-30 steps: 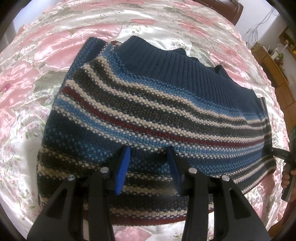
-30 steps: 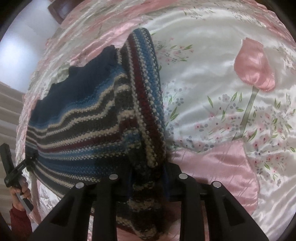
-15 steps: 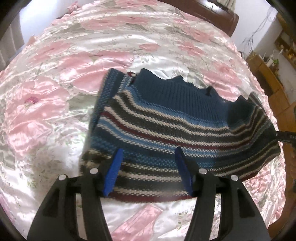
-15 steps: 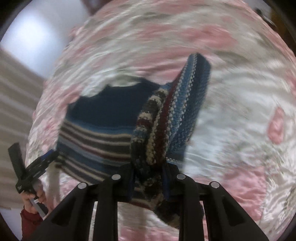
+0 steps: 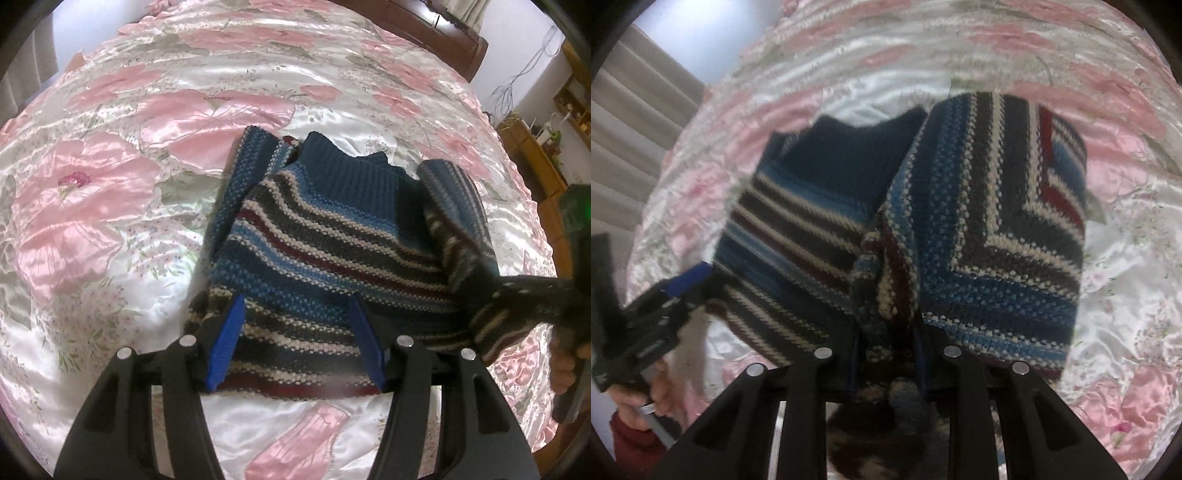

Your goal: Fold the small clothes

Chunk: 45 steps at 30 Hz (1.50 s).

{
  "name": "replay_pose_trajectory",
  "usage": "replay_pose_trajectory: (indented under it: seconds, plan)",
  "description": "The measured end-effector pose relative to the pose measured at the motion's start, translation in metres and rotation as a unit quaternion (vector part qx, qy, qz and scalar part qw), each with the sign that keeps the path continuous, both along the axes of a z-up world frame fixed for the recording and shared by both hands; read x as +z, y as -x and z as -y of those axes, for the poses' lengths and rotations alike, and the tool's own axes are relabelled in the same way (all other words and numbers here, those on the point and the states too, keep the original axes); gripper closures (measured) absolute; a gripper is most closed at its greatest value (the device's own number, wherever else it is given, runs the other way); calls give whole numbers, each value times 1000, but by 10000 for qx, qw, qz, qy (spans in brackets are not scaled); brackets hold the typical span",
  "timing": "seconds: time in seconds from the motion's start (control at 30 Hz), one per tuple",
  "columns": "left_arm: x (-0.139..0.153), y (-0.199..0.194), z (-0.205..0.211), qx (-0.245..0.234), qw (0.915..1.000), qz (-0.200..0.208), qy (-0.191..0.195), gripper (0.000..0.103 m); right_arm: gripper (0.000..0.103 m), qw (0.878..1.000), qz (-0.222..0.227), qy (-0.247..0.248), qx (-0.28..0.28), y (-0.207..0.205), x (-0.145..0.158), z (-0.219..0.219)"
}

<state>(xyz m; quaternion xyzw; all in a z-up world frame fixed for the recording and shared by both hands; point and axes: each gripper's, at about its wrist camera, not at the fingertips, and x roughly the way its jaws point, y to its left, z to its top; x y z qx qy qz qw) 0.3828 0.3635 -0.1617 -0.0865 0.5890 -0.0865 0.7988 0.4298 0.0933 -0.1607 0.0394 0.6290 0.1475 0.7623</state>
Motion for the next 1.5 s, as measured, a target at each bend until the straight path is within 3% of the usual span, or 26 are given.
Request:
replay_pose_trajectory:
  seconds: [0.1, 0.2, 0.27, 0.47, 0.57, 0.67, 0.93, 1.3, 1.43, 1.5]
  plan:
    - [-1, -1, 2, -32, 10000, -9, -2, 45, 77, 10000, -30, 19, 26, 2, -12, 0]
    - [-1, -2, 6, -43, 10000, -8, 20, 45, 65, 9999, -28, -148, 80, 3, -14, 1]
    - [1, -3, 10, -35, 10000, -7, 69, 45, 56, 9990, 13, -425, 160, 7, -9, 0]
    - [16, -5, 28, -144, 9995, 88, 280, 44, 56, 9876, 407, -1509, 135, 30, 37, 37]
    - [15, -9, 49, -210, 9982, -31, 567, 43, 55, 9929, 697, -949, -157, 42, 51, 71]
    - [7, -14, 77, -378, 9961, -184, 781, 43, 54, 9947, 795, -523, -398, 55, 46, 105]
    - [-31, -31, 122, -202, 9868, -747, 1423, 43, 54, 9954, 552, -339, -710, 80, 5, 159]
    - [-55, -44, 151, -73, 9811, -1077, 1607, 44, 54, 9933, 346, -623, -910, 87, -24, 178]
    - [-55, -43, 154, -11, 9785, -1089, 1748, 71, 54, 9926, 312, -679, -960, 88, -28, 180]
    - [-52, -42, 156, -25, 9776, -1021, 1842, 75, 54, 9923, 303, -693, -982, 90, -29, 179]
